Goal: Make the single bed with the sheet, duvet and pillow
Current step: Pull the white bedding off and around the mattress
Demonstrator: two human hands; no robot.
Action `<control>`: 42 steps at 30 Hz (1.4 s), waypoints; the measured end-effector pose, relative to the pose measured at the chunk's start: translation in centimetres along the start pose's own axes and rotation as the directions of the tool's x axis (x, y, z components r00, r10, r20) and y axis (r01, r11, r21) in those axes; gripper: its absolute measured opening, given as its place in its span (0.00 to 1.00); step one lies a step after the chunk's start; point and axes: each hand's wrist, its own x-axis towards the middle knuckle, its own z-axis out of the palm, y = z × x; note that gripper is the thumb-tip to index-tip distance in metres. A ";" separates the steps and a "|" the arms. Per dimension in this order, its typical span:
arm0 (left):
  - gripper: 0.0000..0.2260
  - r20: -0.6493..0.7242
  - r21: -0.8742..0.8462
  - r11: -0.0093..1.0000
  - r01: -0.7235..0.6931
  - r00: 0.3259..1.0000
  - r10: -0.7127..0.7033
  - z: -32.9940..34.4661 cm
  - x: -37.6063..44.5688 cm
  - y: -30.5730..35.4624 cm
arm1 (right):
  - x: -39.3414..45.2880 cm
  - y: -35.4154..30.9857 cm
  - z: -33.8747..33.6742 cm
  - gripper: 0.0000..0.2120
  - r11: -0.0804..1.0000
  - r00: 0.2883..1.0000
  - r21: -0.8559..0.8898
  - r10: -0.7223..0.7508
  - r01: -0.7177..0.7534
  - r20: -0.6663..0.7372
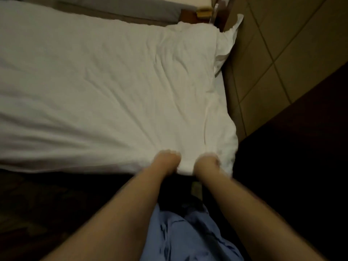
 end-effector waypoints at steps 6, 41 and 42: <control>0.28 0.116 0.086 0.996 0.000 0.993 -0.010 2.3 0.6 -2.0 | 2.0 -5.2 3.2 0.06 0.978 0.967 -0.188 0.132 -0.091 0.217; 0.19 0.093 0.620 0.704 -0.346 0.924 0.372 -15.4 34.8 -3.3 | 25.7 12.0 -8.8 0.26 0.457 0.908 0.850 0.414 -0.263 0.058; 0.19 0.105 0.635 0.683 -0.361 0.916 0.386 -15.9 36.2 -3.3 | 26.6 12.6 -9.2 0.27 0.430 0.910 0.868 0.410 -0.249 0.058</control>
